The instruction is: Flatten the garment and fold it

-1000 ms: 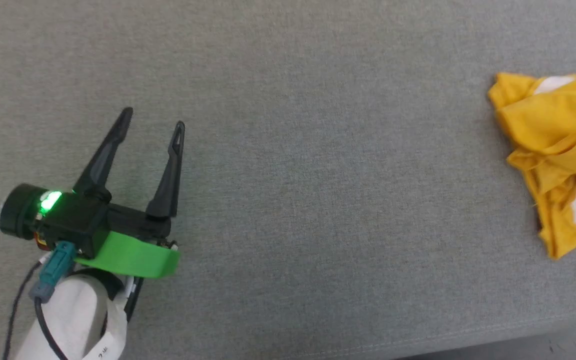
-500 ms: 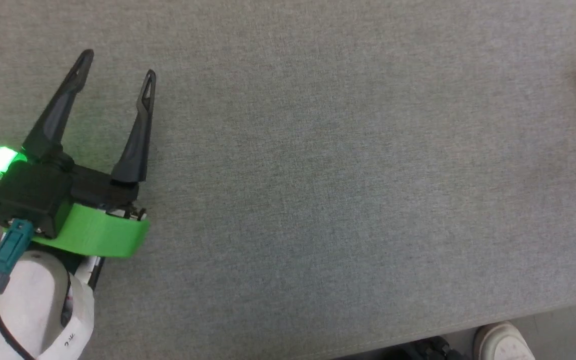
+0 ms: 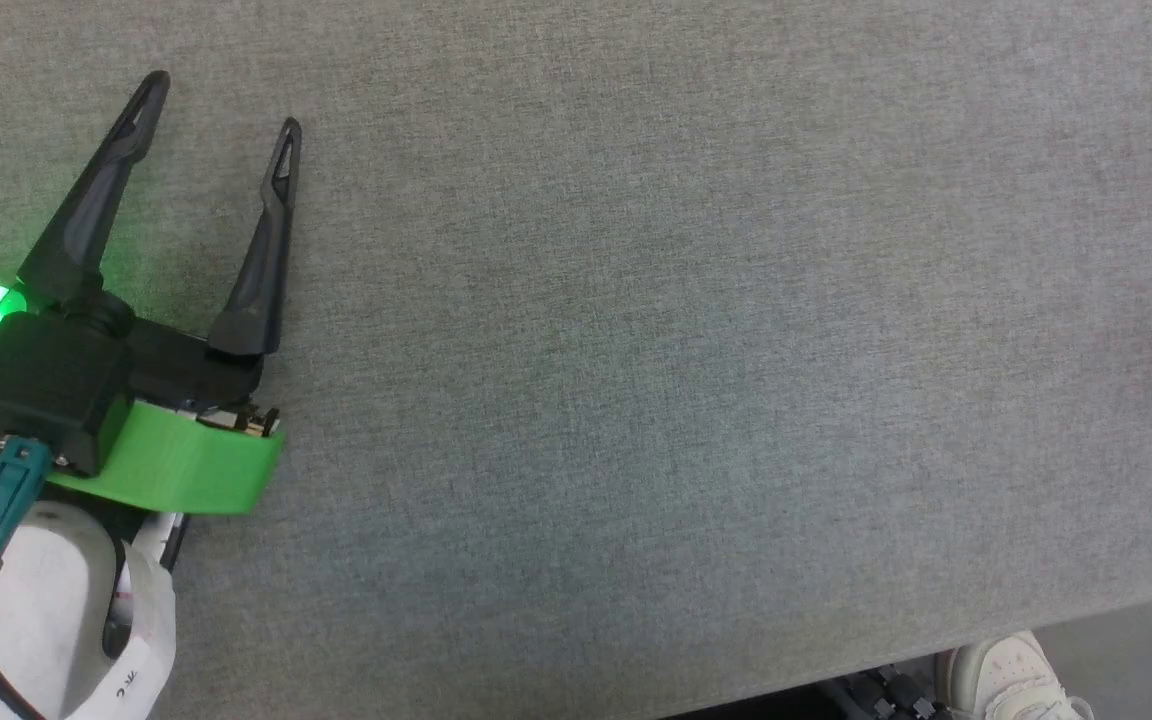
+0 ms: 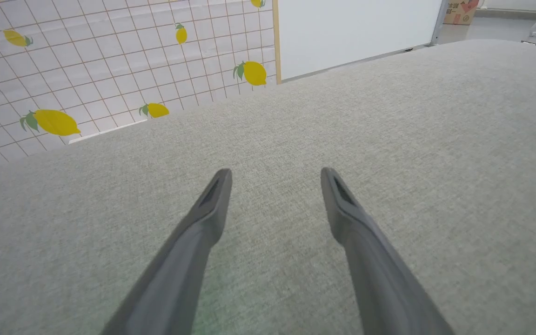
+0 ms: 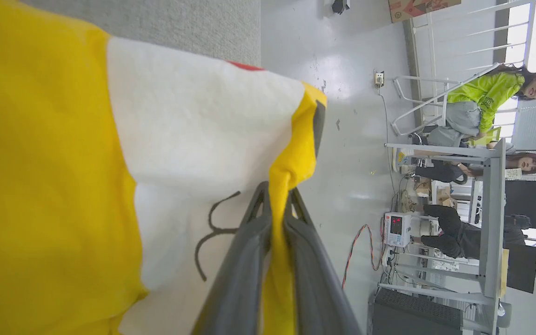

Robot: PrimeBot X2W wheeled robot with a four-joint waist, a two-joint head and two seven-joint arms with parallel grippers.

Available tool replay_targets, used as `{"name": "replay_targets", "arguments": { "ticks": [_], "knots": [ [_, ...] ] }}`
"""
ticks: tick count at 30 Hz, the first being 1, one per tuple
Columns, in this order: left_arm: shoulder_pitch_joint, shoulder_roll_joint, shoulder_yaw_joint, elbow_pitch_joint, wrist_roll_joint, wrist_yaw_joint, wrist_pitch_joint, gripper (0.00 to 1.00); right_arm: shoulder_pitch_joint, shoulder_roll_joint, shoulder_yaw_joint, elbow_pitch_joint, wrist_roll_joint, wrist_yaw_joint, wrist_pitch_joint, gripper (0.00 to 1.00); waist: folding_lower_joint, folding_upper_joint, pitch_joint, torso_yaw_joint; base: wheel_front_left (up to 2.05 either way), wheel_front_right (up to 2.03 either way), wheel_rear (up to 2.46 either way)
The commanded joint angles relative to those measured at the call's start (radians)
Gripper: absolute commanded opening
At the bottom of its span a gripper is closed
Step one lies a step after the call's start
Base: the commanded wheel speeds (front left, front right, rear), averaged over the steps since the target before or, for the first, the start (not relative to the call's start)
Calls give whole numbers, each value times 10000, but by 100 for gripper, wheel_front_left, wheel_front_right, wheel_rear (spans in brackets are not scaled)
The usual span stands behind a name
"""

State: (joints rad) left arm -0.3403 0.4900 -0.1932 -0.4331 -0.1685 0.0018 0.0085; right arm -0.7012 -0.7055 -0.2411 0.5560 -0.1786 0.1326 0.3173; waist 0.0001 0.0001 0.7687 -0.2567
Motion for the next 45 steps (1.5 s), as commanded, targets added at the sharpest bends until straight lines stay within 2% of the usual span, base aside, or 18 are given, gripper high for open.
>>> {"name": "replay_targets", "arguments": {
  "ticks": [1,13,19,25,33,39,40,45],
  "knots": [
    [-154,74,66,9,-3,90,29,100,-214,94,-116,165,-159,-19,-127,100,-1,-1,-41,5,0,0,0],
    [265,-412,-77,748,-280,392,-626,100,-428,423,-632,1222,-714,-19,-974,100,-1,-1,-869,210,0,0,0],
    [580,-822,-151,1368,-480,590,-1317,100,-162,632,-620,1357,-595,-19,-1998,100,-1,-1,-1748,410,0,0,0],
    [1030,-1234,-215,2110,-748,784,-1854,100,255,1594,-785,1297,-147,-19,-3248,100,-1,-1,-3000,624,0,0,0],
    [1502,-1823,-384,2796,-1053,939,-2348,100,1747,3460,-506,212,603,-19,-4238,100,-1,-1,-4489,1149,0,0,0],
    [2046,-2029,-486,3303,-1125,1102,-2449,100,3207,4823,366,-1237,979,-19,-4406,100,-1,-1,-5485,1522,0,0,0],
    [2367,-2083,-412,3428,-1113,1266,-2525,100,3815,5283,756,-2063,1134,-19,-4337,100,-1,-1,-5909,1611,0,0,0],
    [2713,-2279,-378,3614,-1229,1309,-2622,100,4568,5928,888,-3317,1219,-19,-4426,100,-1,-1,-6429,1769,0,0,0]
  ]
}}
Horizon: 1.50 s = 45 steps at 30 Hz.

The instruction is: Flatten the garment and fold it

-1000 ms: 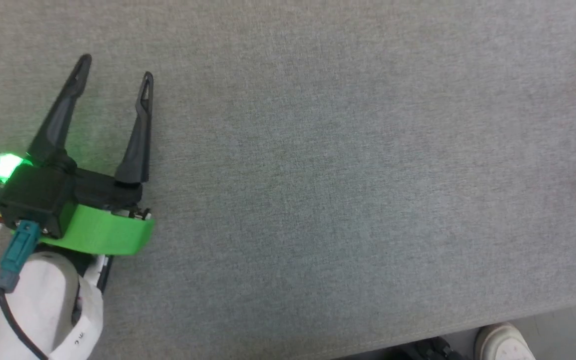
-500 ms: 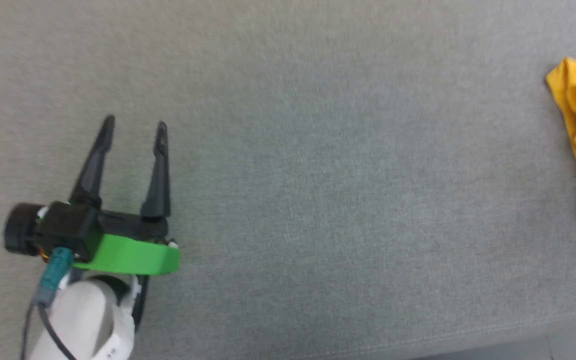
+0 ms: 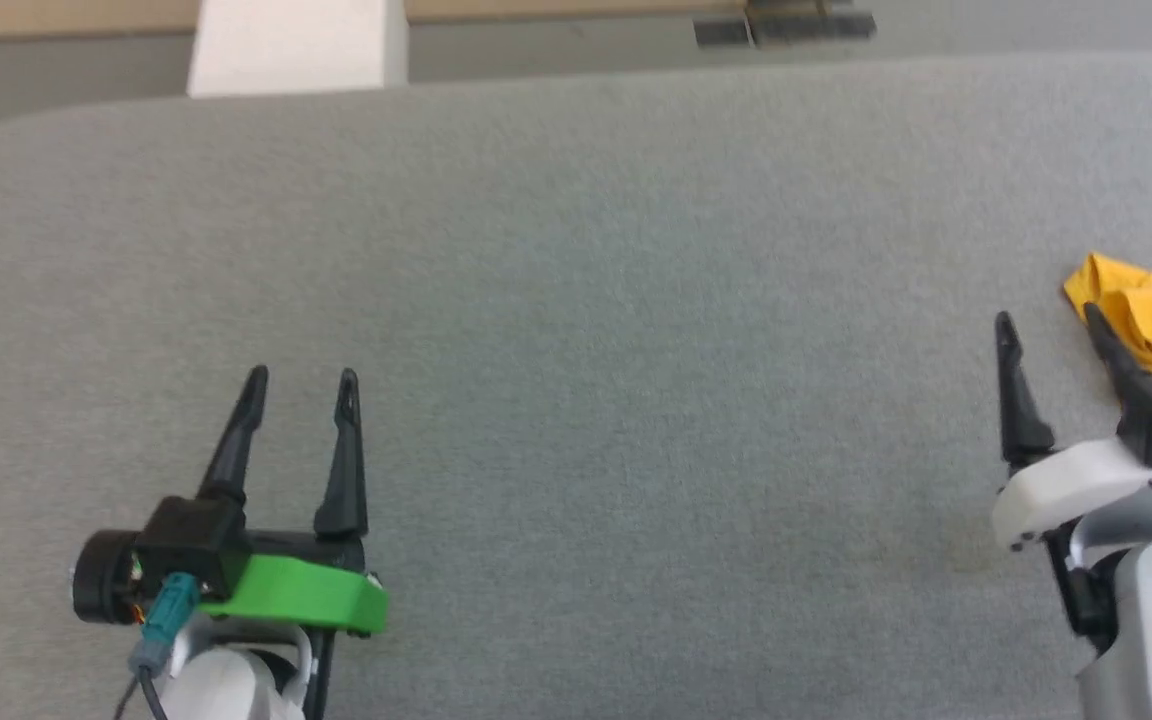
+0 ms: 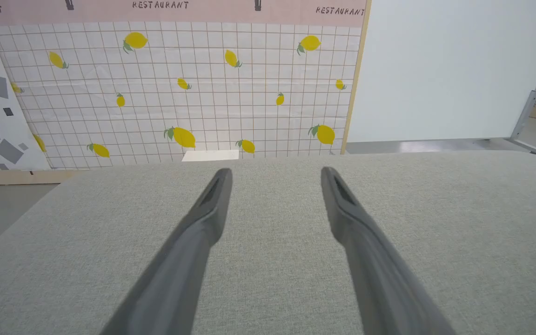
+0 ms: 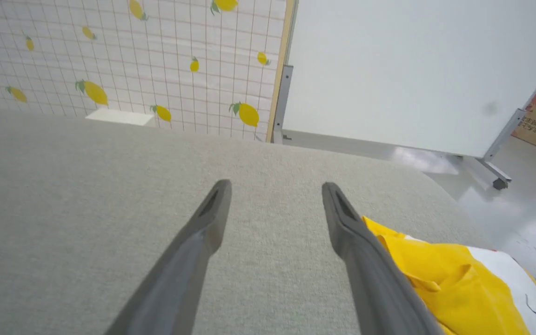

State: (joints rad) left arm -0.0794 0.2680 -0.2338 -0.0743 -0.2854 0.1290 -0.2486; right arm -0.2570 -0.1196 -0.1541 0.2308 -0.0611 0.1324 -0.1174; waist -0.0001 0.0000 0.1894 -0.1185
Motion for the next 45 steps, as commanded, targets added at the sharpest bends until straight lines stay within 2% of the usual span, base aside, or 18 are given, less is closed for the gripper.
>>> {"name": "replay_targets", "arguments": {
  "ticks": [1,4,10,20,31,39,45],
  "knots": [
    [155,-124,35,89,-107,19,-68,100,283,218,-4,-261,71,-17,-146,100,1,0,-788,428,0,0,0],
    [352,-294,44,285,-214,-59,-103,100,804,513,-41,-653,41,-17,-365,100,1,0,-1234,552,0,0,0],
    [951,-498,140,641,-284,-259,-126,100,1911,680,156,-1014,-488,-17,-838,100,1,0,-1992,624,0,0,0],
    [1927,-989,578,793,11,-571,-130,100,3053,691,-328,-1134,69,-17,-1267,100,1,0,-2160,670,0,0,0],
    [1840,-1479,1050,979,286,-1060,-131,100,2920,692,-293,-580,630,-17,-1411,100,1,0,-1812,656,0,0,0],
    [1767,-1693,1460,1044,576,-1400,-131,100,2709,693,-403,-663,666,-17,-1439,100,1,0,-1636,665,0,0,0],
    [1740,-1860,1719,1114,386,-1601,-131,100,2657,693,-387,-748,791,-17,-1441,100,1,0,-1559,675,0,0,0]
  ]
}}
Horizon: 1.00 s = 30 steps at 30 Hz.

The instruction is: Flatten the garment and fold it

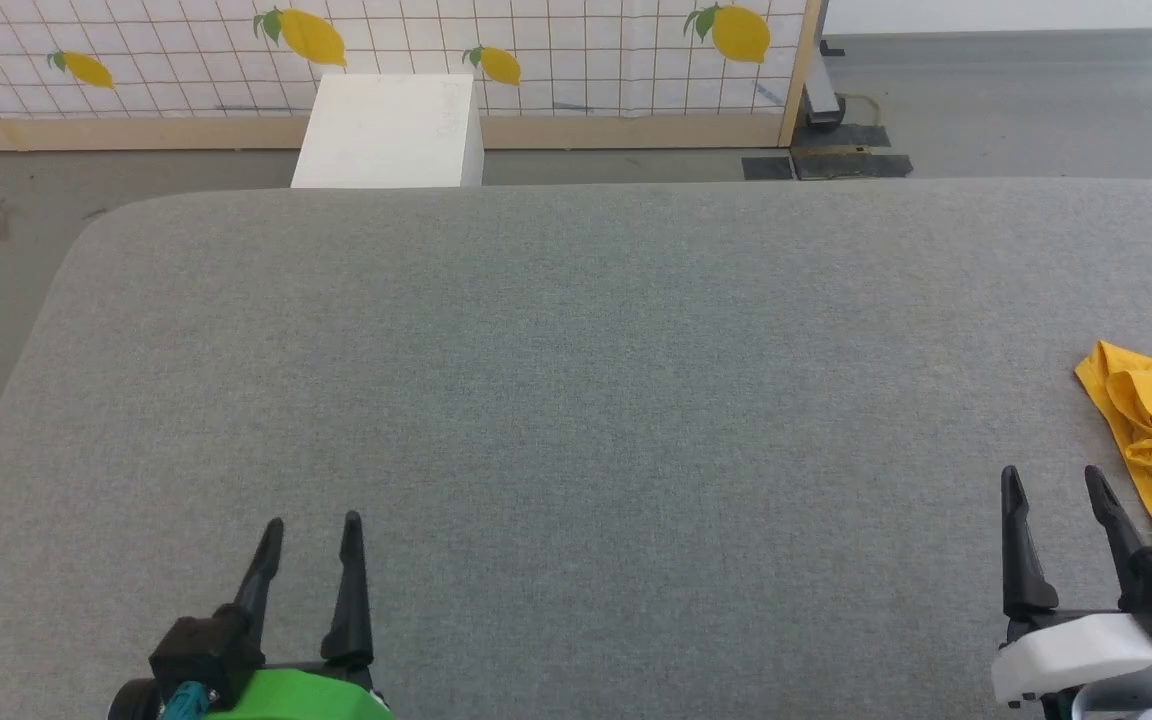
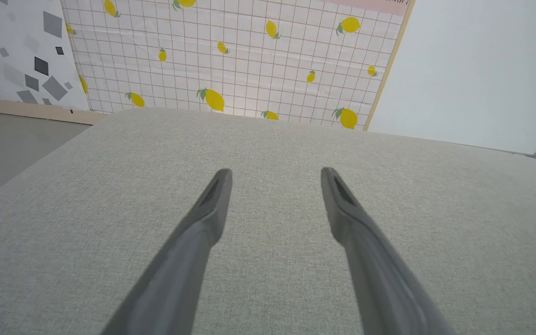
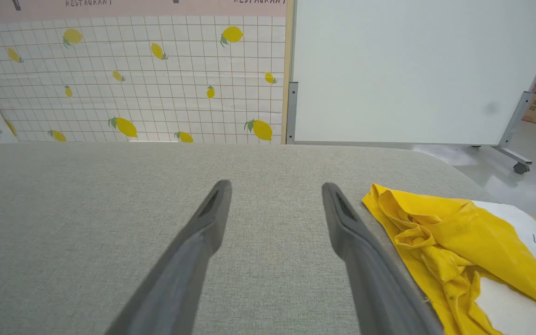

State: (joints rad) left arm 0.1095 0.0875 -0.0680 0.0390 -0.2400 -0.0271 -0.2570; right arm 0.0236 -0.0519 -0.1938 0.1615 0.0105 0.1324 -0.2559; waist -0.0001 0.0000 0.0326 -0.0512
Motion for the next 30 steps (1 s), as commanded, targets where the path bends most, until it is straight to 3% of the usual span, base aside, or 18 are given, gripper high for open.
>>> {"name": "replay_targets", "arguments": {
  "ticks": [1,30],
  "knots": [
    [-4,-29,60,-21,-4,6,0,0,-16,2,-2,-12,0,0,0,0,1,0,9,1,0,0,0],
    [-225,-93,175,-94,520,62,553,0,-60,2,412,-345,-25,-4,549,0,1,0,-61,111,0,0,0]
  ]
}}
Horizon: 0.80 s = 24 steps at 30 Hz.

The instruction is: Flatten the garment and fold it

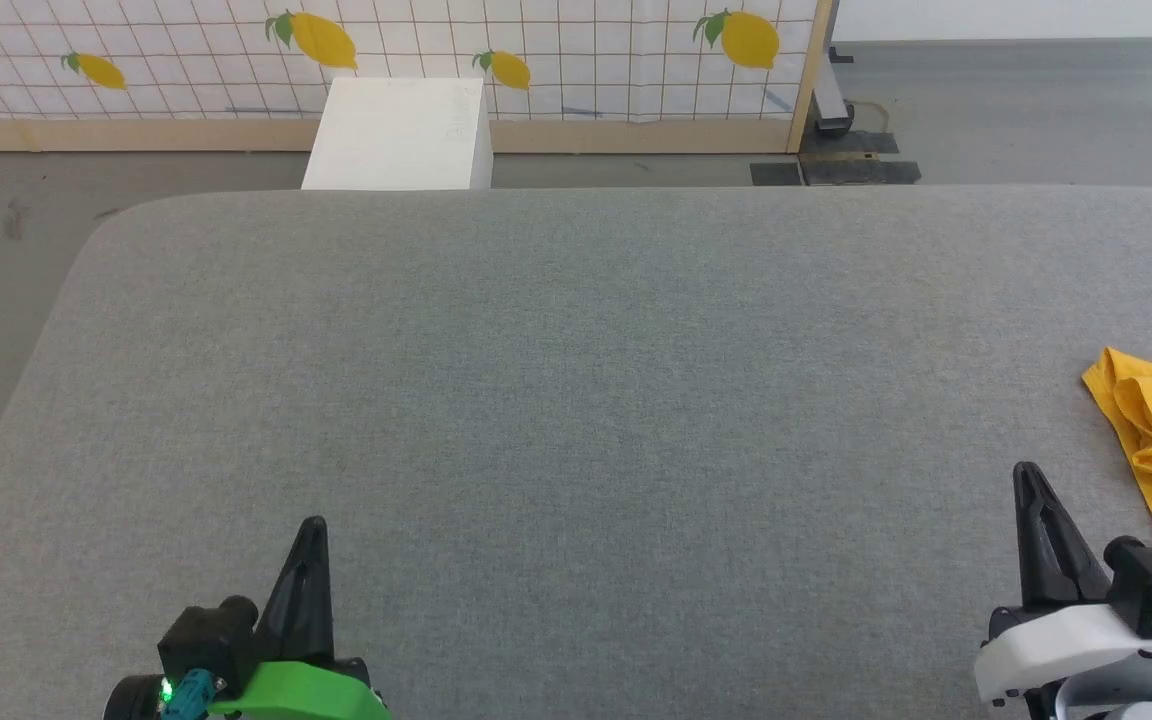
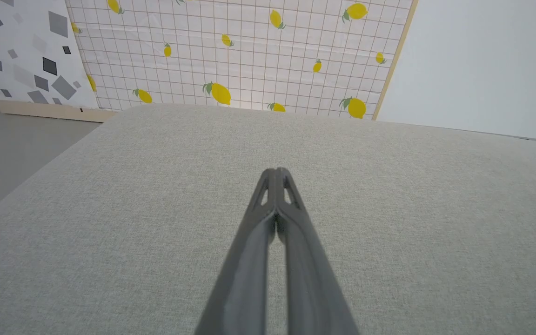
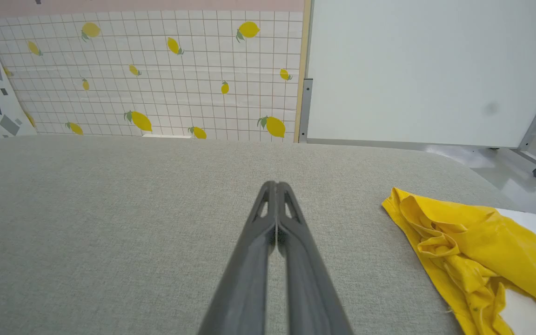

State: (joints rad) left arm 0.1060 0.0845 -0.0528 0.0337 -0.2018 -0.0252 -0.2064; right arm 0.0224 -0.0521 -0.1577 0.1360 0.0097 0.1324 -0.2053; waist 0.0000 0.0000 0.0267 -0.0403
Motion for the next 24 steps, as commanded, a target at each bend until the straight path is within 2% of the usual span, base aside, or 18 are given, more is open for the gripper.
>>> {"name": "replay_targets", "arguments": {
  "ticks": [1,24],
  "knots": [
    [-197,-65,28,-43,155,45,65,0,-49,4,65,-101,-18,-4,61,0,0,0,-4,6,0,0,0],
    [-398,-130,145,-111,589,93,531,0,-90,7,418,-395,-37,-7,525,0,0,0,-65,98,0,0,0]
  ]
}}
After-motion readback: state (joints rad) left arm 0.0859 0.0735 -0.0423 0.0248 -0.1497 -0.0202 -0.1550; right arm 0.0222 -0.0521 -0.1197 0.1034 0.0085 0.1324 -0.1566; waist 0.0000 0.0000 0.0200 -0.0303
